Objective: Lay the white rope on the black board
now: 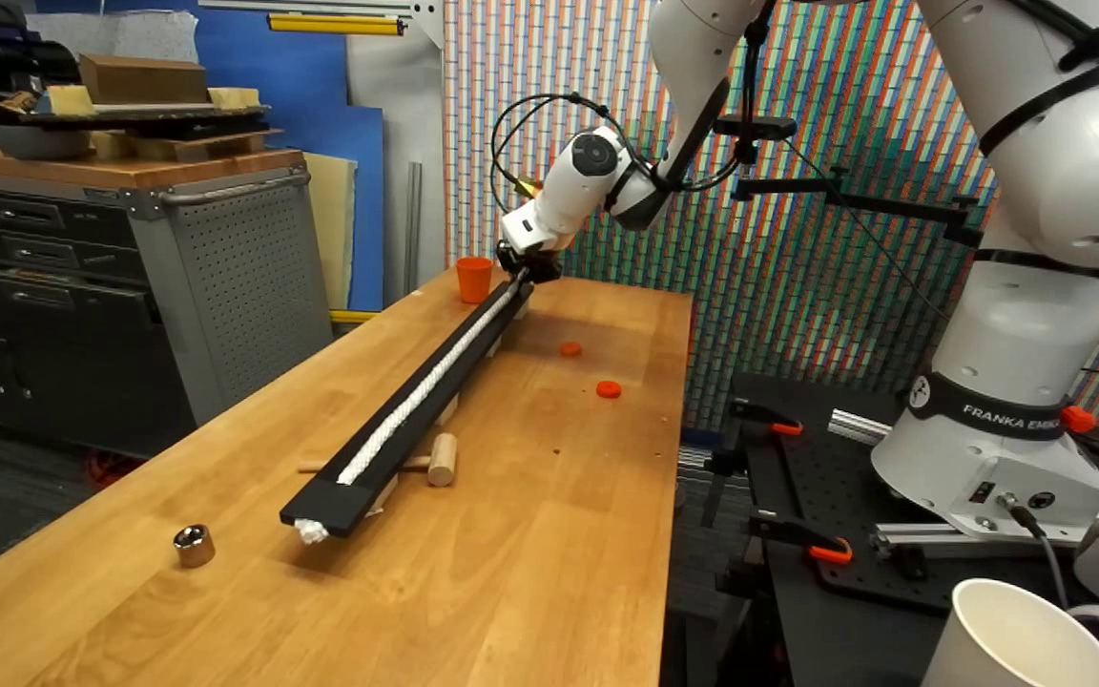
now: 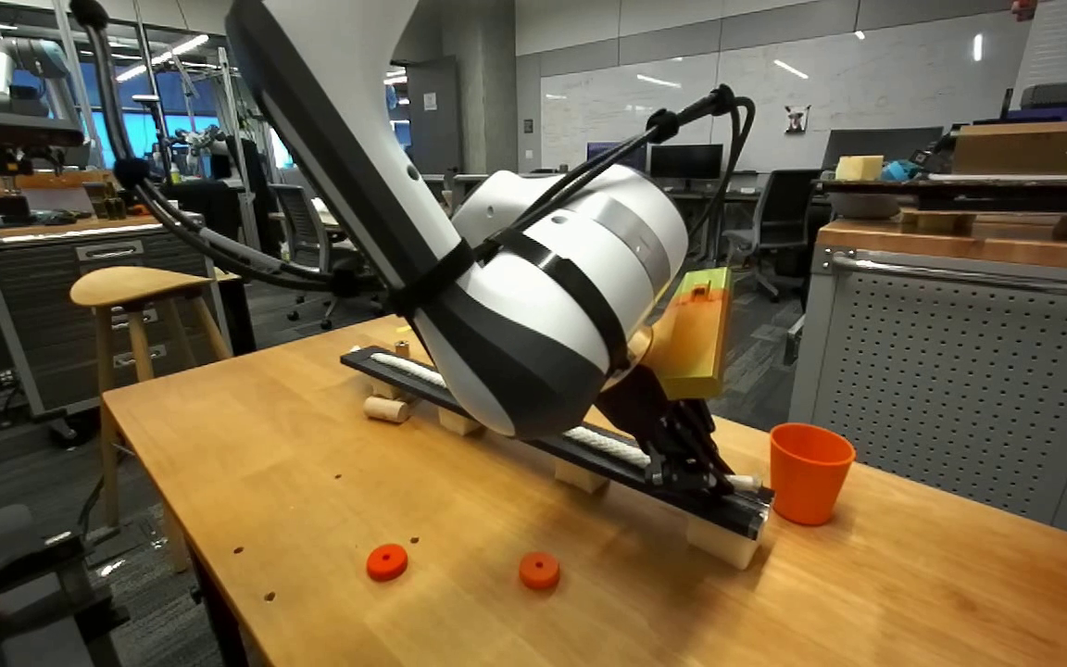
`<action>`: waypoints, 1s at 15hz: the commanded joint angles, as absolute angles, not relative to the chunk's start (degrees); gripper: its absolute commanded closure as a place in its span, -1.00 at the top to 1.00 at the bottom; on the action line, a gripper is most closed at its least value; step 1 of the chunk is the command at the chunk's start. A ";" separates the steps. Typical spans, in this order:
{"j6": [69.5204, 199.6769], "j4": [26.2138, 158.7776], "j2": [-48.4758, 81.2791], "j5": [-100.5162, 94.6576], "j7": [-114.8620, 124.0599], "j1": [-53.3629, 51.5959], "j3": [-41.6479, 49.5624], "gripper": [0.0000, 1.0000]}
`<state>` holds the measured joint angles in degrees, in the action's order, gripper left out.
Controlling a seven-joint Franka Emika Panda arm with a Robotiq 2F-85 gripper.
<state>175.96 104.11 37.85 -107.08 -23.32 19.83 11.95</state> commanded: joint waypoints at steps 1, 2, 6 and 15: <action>174.49 105.49 36.20 -107.46 -24.94 18.81 13.29 -0.94; 174.33 105.27 36.31 -107.40 -25.04 18.80 13.27 -0.94; 173.99 105.04 36.42 -107.05 -24.99 18.69 13.13 -0.26; 172.14 104.76 35.91 -106.40 -24.73 18.75 12.69 1.00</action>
